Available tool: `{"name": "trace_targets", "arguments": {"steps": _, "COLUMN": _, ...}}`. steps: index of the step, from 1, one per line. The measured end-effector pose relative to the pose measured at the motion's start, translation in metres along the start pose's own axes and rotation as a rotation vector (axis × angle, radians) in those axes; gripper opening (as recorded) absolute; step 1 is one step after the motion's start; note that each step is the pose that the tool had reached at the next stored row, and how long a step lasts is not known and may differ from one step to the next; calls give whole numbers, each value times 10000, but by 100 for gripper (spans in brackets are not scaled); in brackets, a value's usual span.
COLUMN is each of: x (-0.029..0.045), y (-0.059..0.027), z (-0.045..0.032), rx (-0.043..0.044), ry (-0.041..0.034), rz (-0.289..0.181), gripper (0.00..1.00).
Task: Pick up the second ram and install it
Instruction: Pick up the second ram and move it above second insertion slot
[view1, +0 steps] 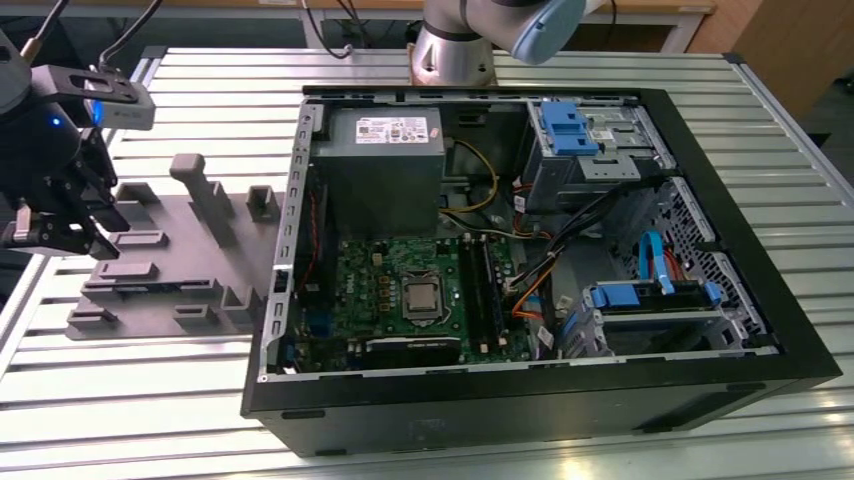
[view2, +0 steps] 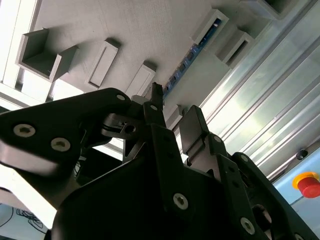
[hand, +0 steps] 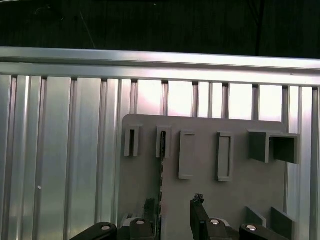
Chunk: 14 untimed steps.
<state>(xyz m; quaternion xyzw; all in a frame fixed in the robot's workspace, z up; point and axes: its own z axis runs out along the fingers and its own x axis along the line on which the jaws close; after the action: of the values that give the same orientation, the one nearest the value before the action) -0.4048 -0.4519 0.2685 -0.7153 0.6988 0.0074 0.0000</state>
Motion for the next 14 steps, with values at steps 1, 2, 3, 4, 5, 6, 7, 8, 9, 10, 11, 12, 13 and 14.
{"name": "trace_targets", "arguments": {"steps": 1, "x": 0, "y": 0, "z": 7, "rx": -3, "ry": 3, "rz": 1, "gripper": 41}}
{"name": "trace_targets", "arguments": {"steps": 2, "x": 0, "y": 0, "z": 15, "rx": -6, "ry": 6, "rz": 2, "gripper": 41}}
{"name": "trace_targets", "arguments": {"steps": 3, "x": 1, "y": 0, "z": 27, "rx": -4, "ry": 5, "rz": 4, "gripper": 41}}
{"name": "trace_targets", "arguments": {"steps": 4, "x": 2, "y": 1, "z": 38, "rx": -4, "ry": 7, "rz": 5, "gripper": 41}}
{"name": "trace_targets", "arguments": {"steps": 5, "x": 3, "y": 1, "z": 49, "rx": -5, "ry": 14, "rz": 5, "gripper": 41}}
{"name": "trace_targets", "arguments": {"steps": 6, "x": 5, "y": 0, "z": 58, "rx": -5, "ry": 25, "rz": 4, "gripper": 41}}
{"name": "trace_targets", "arguments": {"steps": 7, "x": 6, "y": 0, "z": 67, "rx": -5, "ry": 40, "rz": 5, "gripper": 41}}
{"name": "trace_targets", "arguments": {"steps": 8, "x": 6, "y": -1, "z": 77, "rx": -6, "ry": 64, "rz": 4, "gripper": 41}}
{"name": "trace_targets", "arguments": {"steps": 9, "x": 7, "y": -1, "z": 90, "rx": -7, "ry": 86, "rz": 13, "gripper": 41}}
{"name": "trace_targets", "arguments": {"steps": 10, "x": 7, "y": -1, "z": 103, "rx": -7, "ry": 95, "rz": 39, "gripper": 41}}
{"name": "trace_targets", "arguments": {"steps": 11, "x": 6, "y": 0, "z": 115, "rx": -7, "ry": 100, "rz": 63, "gripper": 41}}
{"name": "trace_targets", "arguments": {"steps": 12, "x": 6, "y": 0, "z": 124, "rx": -8, "ry": 102, "rz": 73, "gripper": 41}}
{"name": "trace_targets", "arguments": {"steps": 13, "x": 7, "y": 0, "z": 133, "rx": -8, "ry": 102, "rz": 74, "gripper": 41}}
{"name": "trace_targets", "arguments": {"steps": 14, "x": 8, "y": 1, "z": 143, "rx": -8, "ry": 102, "rz": 74, "gripper": 41}}
